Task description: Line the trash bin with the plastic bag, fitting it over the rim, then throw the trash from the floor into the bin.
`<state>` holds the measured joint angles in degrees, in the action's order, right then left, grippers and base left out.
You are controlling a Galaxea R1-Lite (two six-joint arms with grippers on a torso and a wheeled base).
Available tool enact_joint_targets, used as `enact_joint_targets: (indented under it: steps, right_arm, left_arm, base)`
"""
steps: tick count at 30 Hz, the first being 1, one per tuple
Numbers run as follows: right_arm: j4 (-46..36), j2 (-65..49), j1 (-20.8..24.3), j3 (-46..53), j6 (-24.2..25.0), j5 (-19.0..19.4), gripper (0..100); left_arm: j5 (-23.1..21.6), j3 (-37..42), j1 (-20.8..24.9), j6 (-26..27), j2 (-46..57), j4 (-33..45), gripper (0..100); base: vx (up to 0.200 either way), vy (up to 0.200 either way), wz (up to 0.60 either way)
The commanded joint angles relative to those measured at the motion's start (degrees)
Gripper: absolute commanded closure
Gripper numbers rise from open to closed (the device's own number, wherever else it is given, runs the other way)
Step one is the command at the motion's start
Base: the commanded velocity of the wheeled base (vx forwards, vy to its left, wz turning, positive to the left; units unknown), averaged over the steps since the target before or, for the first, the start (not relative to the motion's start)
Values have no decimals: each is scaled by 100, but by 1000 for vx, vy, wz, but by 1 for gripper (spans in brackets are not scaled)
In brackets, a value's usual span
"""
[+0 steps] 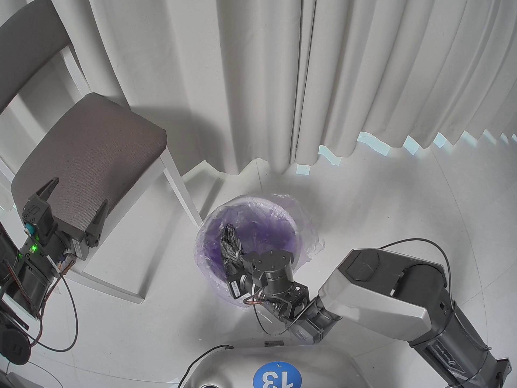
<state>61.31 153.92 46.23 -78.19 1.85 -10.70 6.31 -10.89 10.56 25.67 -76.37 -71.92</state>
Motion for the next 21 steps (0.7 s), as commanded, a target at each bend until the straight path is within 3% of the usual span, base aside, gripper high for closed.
enact_joint_targets:
  steps: [1, 9, 21]
  right_arm:
    - [-40, -46, -8, -38, -27, 7, 100]
    - [-708, -108, -703, -917, -18, 86, 100]
    - [-717, -46, -764, -979, -18, 86, 100]
  left_arm:
    - [1, -1, -1, -1, 8, -6, 0]
    - [1, -1, -1, -1, -35, 3, 0]
    - [1, 43, 8, -1, -123, -23, 0]
  base:
    - [0, 0, 0]
    - [0, 0, 0]
    - [0, 0, 0]
